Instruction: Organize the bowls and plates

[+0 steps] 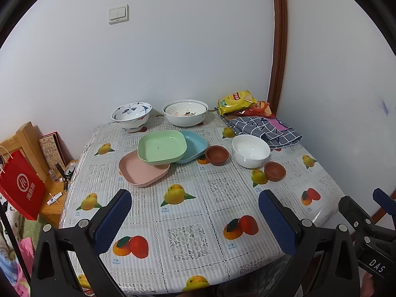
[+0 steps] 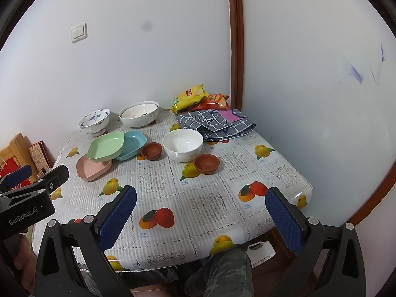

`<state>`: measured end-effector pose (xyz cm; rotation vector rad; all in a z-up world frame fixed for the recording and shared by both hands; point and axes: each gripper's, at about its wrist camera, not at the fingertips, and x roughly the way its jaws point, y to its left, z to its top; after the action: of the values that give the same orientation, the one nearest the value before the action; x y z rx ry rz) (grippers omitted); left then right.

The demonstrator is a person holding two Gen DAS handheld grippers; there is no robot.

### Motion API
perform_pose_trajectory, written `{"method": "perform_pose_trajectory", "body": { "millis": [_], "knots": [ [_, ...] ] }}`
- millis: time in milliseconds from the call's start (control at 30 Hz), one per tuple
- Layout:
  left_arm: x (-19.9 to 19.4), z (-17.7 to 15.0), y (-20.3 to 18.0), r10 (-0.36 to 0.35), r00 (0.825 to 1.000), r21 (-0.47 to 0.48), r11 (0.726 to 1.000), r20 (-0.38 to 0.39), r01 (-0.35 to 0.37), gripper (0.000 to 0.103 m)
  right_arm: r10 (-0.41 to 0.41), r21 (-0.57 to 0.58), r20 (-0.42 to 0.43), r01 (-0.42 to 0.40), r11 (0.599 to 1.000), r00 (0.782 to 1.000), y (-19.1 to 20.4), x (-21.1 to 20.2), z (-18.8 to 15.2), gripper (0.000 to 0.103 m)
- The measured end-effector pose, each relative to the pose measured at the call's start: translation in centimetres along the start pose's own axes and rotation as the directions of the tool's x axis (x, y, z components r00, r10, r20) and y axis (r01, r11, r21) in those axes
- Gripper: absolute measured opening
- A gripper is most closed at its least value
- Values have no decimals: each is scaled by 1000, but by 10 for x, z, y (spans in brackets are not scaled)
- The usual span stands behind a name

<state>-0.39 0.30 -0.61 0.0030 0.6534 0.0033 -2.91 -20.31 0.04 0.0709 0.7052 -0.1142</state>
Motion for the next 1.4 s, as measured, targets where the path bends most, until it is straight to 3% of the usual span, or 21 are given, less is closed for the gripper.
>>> {"method": "perform_pose_trajectory", "body": {
  "millis": [800, 1400],
  "knots": [
    [3, -3, -3, -13, 1000, 0, 1000, -2, 13, 103, 5, -1, 27, -5, 1000, 1000, 5, 0, 1, 102],
    [22, 16, 5, -39, 999, -3, 999, -12, 39, 103, -6, 27, 6, 6, 1000, 1000, 9, 9, 10, 102]
  ]
}}
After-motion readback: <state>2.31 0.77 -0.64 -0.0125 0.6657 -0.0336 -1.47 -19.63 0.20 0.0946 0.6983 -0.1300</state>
